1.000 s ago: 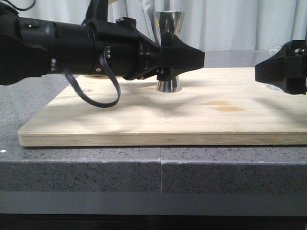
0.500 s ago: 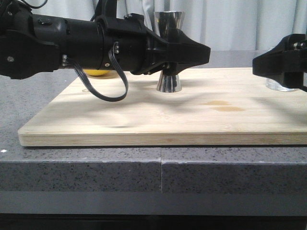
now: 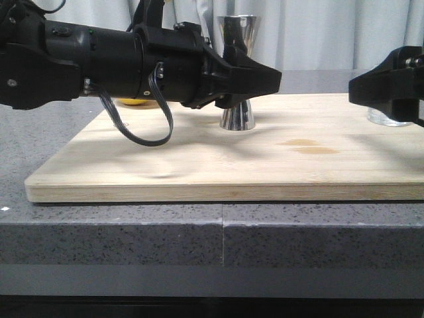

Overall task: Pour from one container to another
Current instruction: 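Close the left gripper on the jigger and the right gripper on the beaker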

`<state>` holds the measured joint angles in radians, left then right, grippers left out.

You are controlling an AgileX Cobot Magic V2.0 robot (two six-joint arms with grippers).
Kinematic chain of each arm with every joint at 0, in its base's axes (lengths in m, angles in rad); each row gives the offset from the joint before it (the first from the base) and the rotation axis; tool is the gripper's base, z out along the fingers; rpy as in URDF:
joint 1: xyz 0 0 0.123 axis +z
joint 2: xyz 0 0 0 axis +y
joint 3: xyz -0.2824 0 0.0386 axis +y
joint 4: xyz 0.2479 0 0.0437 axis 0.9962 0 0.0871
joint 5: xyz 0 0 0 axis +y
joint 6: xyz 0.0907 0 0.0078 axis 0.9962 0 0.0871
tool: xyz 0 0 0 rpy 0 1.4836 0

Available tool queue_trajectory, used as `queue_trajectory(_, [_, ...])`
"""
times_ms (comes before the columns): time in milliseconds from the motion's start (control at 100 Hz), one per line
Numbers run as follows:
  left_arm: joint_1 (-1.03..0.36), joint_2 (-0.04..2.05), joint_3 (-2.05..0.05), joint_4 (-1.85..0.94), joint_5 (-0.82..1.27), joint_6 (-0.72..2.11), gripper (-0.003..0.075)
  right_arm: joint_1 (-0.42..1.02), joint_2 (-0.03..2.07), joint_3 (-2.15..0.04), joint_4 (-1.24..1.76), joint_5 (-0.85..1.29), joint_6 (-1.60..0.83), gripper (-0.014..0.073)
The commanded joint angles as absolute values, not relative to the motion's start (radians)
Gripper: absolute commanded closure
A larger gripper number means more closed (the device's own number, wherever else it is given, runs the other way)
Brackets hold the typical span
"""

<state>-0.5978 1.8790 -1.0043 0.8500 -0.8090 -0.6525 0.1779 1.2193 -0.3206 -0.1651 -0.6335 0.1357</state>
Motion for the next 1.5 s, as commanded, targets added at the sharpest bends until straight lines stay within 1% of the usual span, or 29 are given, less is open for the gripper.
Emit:
queue_trajectory(0, [-0.596, 1.838, -1.034, 0.824, -0.875, -0.661, 0.0411, 0.171, 1.206, -0.349, -0.170, -0.719, 0.136, -0.0077])
queue_trajectory(190, [-0.596, 1.838, -1.034, 0.824, -0.875, -0.661, 0.0474, 0.171, 1.206, -0.349, -0.170, -0.719, 0.136, -0.0077])
queue_trajectory(490, [-0.596, 1.838, -1.034, 0.824, -0.875, -0.661, 0.0606, 0.171, 1.206, -0.349, -0.170, -0.719, 0.136, -0.0077])
queue_trajectory(610, [-0.596, 1.838, -1.034, 0.828, -0.881, -0.661, 0.0673, 0.171, 1.206, -0.349, -0.170, -0.719, 0.136, -0.0077])
queue_trajectory(680, [-0.596, 1.836, -1.034, 0.842, -0.895, -0.661, 0.0725, 0.171, 1.206, -0.349, -0.170, -0.719, 0.124, -0.0077])
queue_trajectory(690, [-0.596, 1.834, -1.034, 0.847, -0.900, -0.661, 0.0742, 0.171, 1.206, -0.349, -0.170, -0.719, 0.116, -0.0077])
queue_trajectory(1060, [-0.596, 1.826, -1.034, 0.922, -0.961, -0.710, 0.0741, 0.170, 1.224, -0.349, -0.147, -0.731, 0.078, -0.0077])
queue_trajectory(1360, [-0.596, 1.799, -1.034, 0.994, -0.981, -0.762, 0.0741, 0.170, 1.327, -0.349, -0.130, -0.838, 0.076, -0.0077])
queue_trajectory(1490, [-0.596, 1.767, -1.034, 1.004, -0.981, -0.762, 0.0741, 0.170, 1.352, -0.351, -0.114, -0.865, 0.040, -0.0077])
